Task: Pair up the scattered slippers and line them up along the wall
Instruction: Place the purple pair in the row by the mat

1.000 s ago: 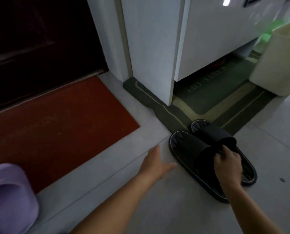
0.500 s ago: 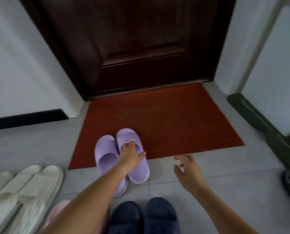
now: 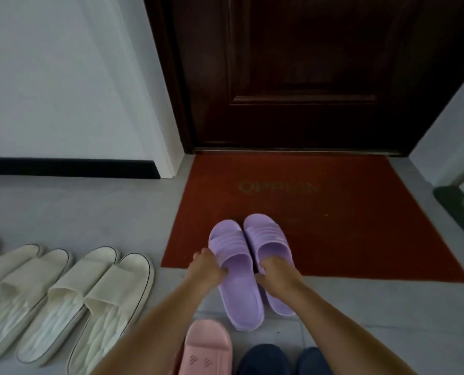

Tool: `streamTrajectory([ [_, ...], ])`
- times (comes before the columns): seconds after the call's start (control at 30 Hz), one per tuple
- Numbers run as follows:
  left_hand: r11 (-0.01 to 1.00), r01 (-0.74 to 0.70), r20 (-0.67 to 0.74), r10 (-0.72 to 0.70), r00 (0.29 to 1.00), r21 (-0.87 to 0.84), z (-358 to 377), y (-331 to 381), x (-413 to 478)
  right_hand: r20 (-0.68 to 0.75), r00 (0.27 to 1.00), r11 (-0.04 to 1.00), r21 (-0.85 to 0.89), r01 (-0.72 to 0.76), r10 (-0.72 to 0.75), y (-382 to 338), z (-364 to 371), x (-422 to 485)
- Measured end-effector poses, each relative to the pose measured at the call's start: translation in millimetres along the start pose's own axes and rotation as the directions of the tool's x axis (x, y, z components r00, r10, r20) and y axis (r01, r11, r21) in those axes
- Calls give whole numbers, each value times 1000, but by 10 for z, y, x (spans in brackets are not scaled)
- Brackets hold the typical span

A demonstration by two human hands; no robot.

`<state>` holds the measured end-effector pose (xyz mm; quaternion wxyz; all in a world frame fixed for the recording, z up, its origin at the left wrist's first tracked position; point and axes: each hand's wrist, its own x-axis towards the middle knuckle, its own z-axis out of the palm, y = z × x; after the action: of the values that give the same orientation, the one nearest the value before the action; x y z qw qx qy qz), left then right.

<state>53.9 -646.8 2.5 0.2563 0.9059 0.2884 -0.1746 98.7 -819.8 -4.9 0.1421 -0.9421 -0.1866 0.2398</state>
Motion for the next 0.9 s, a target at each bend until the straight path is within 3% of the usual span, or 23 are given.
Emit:
streamTrajectory([
  [0.13, 991, 10, 5, -10, 1000, -130, 328, -115, 167, -40, 997, 998, 4, -60, 60, -80, 224, 76],
  [0.37, 937, 95, -5, -103, 995, -335, 564, -253, 448, -146, 962, 960, 193, -201, 231, -124, 260, 398],
  [0.5, 943, 47, -15, -55, 998, -330, 634, -308, 522, -188, 946, 954, 195, -229, 266, -159, 332, 504],
  [0.67, 916, -33, -88, -2, 996, -400, 607, -178, 448, -275, 942, 975, 168, -148, 191, -92, 183, 467],
  [0.9, 862, -234, -133, 195, 972, -450, 548, 594, 25, -425, 888, 975, 203, -93, 174, 535, -423, -68],
])
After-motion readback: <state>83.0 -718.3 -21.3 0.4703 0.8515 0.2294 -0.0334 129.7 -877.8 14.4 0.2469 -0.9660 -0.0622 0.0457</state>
